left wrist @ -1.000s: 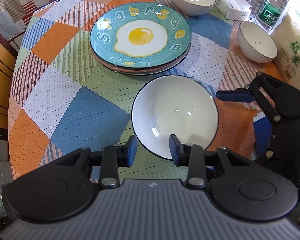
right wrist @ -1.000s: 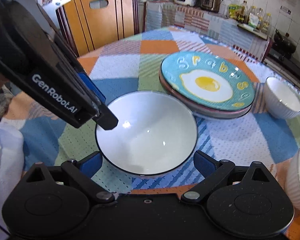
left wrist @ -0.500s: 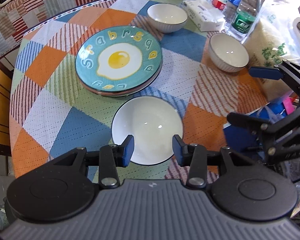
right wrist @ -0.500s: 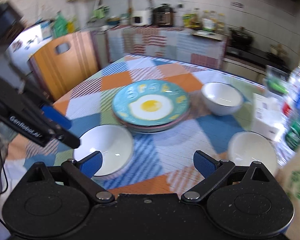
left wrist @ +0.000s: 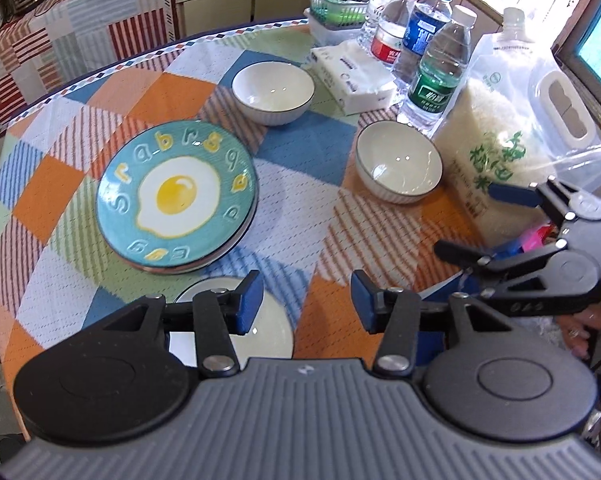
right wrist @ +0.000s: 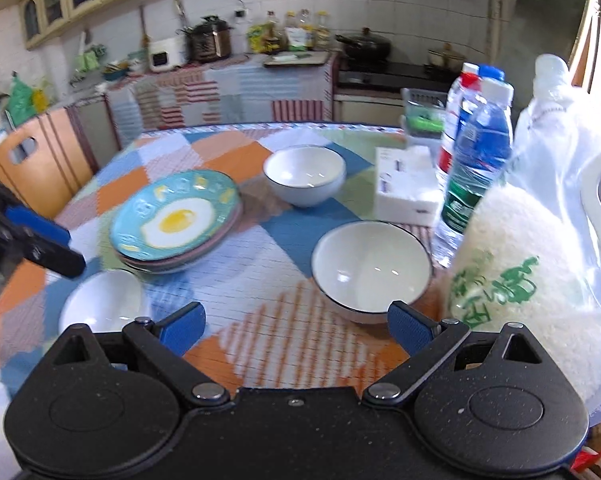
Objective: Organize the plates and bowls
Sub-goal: 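Move both grippers to the white bowl by the rice bag and grasp its rim, then lift the second white bowl and carry it over the first bowl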
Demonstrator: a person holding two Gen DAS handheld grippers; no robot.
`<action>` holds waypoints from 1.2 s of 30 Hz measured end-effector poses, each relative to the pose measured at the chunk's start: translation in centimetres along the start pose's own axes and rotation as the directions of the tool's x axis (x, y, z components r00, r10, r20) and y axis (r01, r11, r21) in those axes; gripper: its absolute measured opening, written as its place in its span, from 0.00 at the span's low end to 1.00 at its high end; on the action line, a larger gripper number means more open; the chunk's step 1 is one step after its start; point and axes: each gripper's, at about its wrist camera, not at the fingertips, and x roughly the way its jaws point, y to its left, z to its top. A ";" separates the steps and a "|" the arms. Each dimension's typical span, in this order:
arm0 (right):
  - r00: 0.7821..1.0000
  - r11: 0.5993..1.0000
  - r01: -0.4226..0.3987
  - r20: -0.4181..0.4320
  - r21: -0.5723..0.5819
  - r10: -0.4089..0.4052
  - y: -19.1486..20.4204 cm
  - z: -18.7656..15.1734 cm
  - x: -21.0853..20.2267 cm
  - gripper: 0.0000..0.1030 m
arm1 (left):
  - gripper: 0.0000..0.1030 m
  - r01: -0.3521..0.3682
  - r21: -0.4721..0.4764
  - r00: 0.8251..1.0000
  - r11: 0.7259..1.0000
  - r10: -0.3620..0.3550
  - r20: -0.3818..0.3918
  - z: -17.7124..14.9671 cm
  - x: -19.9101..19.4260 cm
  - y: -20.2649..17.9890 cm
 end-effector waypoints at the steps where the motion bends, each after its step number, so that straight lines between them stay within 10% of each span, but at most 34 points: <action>1: 1.000 1.000 0.007 -0.004 0.001 -0.007 -0.1 -0.1 0.4 0.97 | 0.47 0.006 0.000 1.000 1.000 -0.006 0.002 0.4 0.3 -0.2; 20: 0.993 0.934 0.102 -0.091 0.341 -0.076 -2.3 -2.9 9.6 0.96 | 0.61 0.090 -0.075 0.995 0.993 -0.088 0.036 5.5 9.8 -2.4; 36: 0.970 0.929 0.235 -0.009 0.286 -0.242 -0.8 -3.7 13.6 0.88 | 0.59 0.068 -0.061 0.998 0.996 -0.067 0.015 7.2 17.9 -5.0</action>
